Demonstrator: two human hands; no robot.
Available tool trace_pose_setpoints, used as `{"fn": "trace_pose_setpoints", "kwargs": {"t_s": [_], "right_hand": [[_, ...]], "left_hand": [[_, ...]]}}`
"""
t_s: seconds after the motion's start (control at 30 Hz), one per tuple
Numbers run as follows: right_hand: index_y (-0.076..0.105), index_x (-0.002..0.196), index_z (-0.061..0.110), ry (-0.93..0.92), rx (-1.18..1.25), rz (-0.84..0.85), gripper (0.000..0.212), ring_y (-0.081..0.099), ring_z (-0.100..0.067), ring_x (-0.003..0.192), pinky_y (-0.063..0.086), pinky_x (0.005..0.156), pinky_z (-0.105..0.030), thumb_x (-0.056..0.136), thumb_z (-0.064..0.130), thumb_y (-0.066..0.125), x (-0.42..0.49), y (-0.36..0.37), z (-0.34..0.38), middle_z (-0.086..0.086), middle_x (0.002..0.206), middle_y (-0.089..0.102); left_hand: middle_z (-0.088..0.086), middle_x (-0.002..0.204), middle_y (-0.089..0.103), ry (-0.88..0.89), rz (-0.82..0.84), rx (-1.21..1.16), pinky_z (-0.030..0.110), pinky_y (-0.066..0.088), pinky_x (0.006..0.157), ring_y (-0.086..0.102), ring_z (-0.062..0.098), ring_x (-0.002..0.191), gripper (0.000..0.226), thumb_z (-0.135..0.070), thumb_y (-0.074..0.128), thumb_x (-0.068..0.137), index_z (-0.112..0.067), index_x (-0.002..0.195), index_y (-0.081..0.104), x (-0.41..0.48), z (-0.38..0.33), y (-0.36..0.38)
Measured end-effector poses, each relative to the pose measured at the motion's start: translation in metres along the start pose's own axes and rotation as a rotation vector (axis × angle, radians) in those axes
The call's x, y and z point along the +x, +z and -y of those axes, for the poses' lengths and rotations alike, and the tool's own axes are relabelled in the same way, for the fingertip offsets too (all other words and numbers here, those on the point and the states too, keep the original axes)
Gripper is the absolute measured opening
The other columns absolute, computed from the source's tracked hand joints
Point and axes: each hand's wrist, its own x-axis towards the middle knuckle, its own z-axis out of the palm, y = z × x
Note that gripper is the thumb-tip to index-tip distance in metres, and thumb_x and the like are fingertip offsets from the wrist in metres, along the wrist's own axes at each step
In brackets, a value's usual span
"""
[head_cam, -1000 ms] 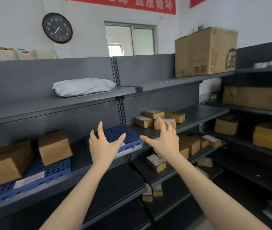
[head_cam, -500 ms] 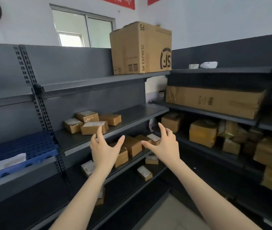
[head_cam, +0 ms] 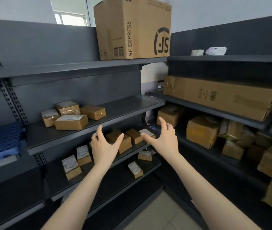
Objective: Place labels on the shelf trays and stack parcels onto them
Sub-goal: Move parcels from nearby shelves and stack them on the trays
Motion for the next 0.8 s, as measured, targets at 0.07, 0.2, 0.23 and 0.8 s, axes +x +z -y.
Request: {"fn": "trace_pose_setpoints", "kwargs": {"t_s": [0.07,0.2,0.23,0.8], "right_hand": [[0.016,0.148,0.032,-0.030,0.006,0.030,0.093,0.025,-0.028,0.140,0.033,0.110,-0.051,0.075,0.066,0.062,0.021,0.008,-0.011,-0.008,0.153,0.024],[0.016,0.148,0.031,-0.055,-0.008,0.084,0.094,0.026,-0.027,0.139,0.033,0.109,-0.050,0.074,0.068,0.061,0.072,0.018,-0.035,-0.009,0.153,0.025],[0.016,0.149,0.031,-0.060,-0.027,0.091,0.094,0.026,-0.027,0.139,0.033,0.110,-0.050,0.074,0.069,0.060,0.084,0.020,-0.042,-0.009,0.152,0.026],[0.020,0.145,0.031,-0.170,0.052,0.244,0.093,0.035,-0.027,0.134,0.040,0.104,-0.050,0.071,0.071,0.061,0.193,0.059,-0.085,-0.009,0.148,0.033]], "left_hand": [[0.008,0.152,0.024,-0.021,-0.021,-0.016,0.047,0.034,0.104,0.025,0.029,0.138,0.092,-0.065,0.063,0.073,-0.033,0.145,0.017,0.012,0.000,0.022],[0.010,0.150,0.026,-0.033,-0.067,-0.037,0.047,0.035,0.103,0.027,0.030,0.137,0.091,-0.066,0.063,0.073,-0.030,0.144,0.019,0.045,-0.011,0.072],[0.011,0.150,0.026,-0.041,-0.067,-0.039,0.047,0.035,0.103,0.027,0.030,0.136,0.090,-0.065,0.063,0.073,-0.030,0.144,0.019,0.052,-0.014,0.085],[0.013,0.145,0.032,-0.209,-0.217,0.079,0.043,0.040,0.097,0.036,0.030,0.131,0.085,-0.064,0.062,0.074,-0.025,0.140,0.027,0.086,-0.024,0.158]]}}
